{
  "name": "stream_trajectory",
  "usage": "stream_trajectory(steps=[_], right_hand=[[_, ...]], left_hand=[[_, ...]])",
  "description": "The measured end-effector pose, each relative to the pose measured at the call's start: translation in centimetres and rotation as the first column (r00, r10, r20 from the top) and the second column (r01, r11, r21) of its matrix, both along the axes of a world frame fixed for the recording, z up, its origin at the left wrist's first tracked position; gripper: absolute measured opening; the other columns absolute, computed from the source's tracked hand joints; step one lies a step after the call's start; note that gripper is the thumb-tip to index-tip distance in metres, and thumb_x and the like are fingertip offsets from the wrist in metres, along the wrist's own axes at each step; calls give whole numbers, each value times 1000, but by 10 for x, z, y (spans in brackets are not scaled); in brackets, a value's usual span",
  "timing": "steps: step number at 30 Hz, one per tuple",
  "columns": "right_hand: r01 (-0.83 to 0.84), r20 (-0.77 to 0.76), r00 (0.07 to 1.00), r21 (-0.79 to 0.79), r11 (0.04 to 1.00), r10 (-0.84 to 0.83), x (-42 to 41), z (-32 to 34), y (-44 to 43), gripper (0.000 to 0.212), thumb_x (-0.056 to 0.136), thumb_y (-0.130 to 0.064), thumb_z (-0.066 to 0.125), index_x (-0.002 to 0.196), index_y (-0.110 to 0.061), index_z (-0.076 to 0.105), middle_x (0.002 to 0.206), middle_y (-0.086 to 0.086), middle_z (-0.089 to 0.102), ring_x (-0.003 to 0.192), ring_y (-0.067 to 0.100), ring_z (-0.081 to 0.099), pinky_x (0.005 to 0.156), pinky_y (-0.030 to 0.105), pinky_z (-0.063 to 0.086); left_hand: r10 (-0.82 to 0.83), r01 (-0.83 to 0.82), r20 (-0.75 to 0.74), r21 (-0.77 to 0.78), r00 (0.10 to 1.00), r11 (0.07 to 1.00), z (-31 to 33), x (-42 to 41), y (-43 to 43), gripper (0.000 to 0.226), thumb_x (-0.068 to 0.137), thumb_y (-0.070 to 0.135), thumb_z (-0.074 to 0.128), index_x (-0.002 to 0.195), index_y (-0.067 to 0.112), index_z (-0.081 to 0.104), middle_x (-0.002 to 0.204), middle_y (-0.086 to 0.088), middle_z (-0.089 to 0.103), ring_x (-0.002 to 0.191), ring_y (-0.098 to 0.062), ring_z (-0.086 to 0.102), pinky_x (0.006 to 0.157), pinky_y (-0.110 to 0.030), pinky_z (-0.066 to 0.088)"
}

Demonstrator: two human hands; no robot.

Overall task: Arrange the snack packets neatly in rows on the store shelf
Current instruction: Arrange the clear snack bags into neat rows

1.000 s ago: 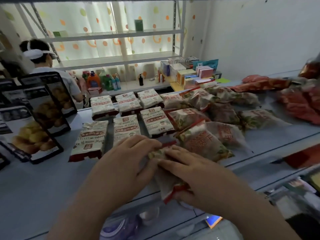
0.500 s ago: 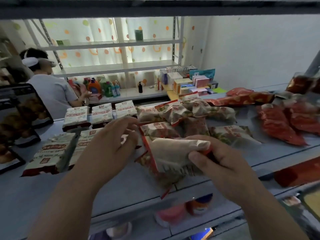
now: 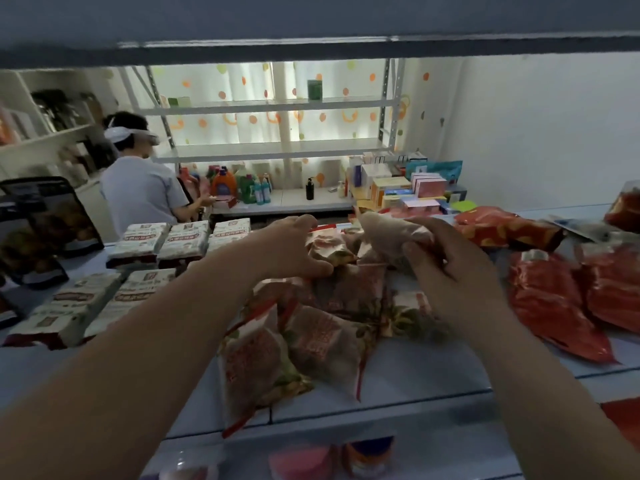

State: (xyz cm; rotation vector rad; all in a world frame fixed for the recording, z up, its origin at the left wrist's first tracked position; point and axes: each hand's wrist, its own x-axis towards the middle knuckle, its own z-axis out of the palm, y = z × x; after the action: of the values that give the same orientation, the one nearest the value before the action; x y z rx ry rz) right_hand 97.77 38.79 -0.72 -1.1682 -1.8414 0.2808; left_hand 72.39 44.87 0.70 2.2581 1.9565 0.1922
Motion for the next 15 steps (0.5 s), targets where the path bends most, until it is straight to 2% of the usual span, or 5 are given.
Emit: stream_trajectory(steps=[3, 5, 10, 13, 15], right_hand=[[-24, 44, 999, 106, 994, 19, -2, 10, 24, 25, 99, -28, 53, 122, -20, 58, 104, -10, 57, 84, -7, 45, 73, -3, 31], [-34, 42, 999, 117, 993, 29, -8, 15, 40, 31, 97, -36, 52, 121, -17, 59, 105, -9, 58, 91, -1, 47, 75, -1, 32], [20, 72, 997, 16, 1000, -21, -24, 19, 72, 37, 94, -33, 56, 128, -18, 57, 119, -1, 62, 104, 11, 52, 86, 20, 35], [53, 93, 994, -46, 998, -48, -35, 14, 85, 34, 94, -38, 55, 120, -16, 59, 109, 0, 60, 98, 14, 53, 81, 24, 38], [59, 183, 983, -124, 990, -36, -40, 8, 95, 29, 94, -40, 54, 113, -18, 57, 105, 0, 60, 89, 13, 55, 74, 22, 40]], left_hand=[[8, -7, 15, -66, 1000, 998, -3, 15, 19, 111, 62, 63, 80, 149, 35, 17, 142, -5, 48, 119, -27, 52, 98, -45, 48], [5, -4, 17, -69, 1000, 998, -1, 21, 25, 116, 60, 57, 82, 150, 37, 13, 147, -7, 42, 123, -29, 50, 100, -46, 47], [34, -33, 47, -25, 998, 999, -3, 25, 24, 99, 67, 44, 79, 149, 29, 25, 147, -5, 28, 117, -27, 51, 92, -38, 50], [33, -42, 170, 44, 985, 998, -5, 17, 19, 95, 68, 41, 79, 147, 29, 28, 145, -5, 28, 118, -25, 47, 94, -36, 49], [10, -52, 283, 141, 959, 989, -1, 6, 14, 93, 67, 41, 81, 145, 29, 30, 141, -3, 33, 117, -21, 46, 94, -35, 49]])
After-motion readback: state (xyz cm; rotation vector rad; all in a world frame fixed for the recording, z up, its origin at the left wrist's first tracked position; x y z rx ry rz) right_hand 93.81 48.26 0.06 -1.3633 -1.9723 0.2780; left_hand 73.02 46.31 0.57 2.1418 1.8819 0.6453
